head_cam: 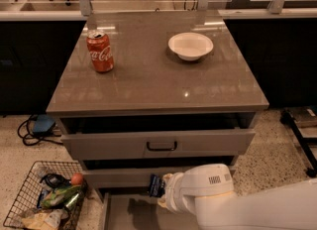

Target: Pick rxbar blueberry from bottom drawer and place on counter

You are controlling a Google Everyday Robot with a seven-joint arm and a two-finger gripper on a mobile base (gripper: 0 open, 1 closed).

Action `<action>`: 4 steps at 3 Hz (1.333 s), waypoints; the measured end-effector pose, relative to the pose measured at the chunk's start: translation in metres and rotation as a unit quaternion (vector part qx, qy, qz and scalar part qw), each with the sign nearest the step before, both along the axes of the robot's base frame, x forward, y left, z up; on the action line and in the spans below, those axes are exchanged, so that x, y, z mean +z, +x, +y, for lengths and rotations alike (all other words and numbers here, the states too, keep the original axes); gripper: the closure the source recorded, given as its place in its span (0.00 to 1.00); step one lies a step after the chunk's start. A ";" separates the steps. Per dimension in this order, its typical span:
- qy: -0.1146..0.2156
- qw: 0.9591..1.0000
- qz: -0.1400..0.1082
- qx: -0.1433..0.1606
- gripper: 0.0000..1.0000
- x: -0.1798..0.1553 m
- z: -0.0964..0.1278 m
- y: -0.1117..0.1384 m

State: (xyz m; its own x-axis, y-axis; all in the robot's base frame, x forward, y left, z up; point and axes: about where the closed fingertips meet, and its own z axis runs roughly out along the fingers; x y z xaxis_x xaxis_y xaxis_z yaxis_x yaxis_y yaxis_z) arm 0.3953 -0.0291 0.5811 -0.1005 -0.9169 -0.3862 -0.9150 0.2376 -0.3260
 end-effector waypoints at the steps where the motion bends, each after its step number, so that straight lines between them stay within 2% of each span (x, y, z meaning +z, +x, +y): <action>1: 0.017 1.000 -0.020 -0.009 1.00 0.018 -0.008 0.009; 2: 0.057 0.997 -0.041 -0.022 1.00 0.040 -0.021 0.019; 3: 0.057 0.997 -0.041 -0.022 1.00 0.040 -0.021 0.019; 4: 0.070 0.996 -0.045 -0.026 1.00 0.049 -0.009 0.020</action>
Offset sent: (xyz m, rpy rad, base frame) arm 0.0439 -0.0642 0.1490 0.1993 -0.1198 -0.0544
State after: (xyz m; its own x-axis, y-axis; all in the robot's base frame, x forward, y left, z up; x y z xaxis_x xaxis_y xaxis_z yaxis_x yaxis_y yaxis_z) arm 0.4156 -0.0383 0.6302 -0.1051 -0.8479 -0.5196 -0.8694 0.3320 -0.3659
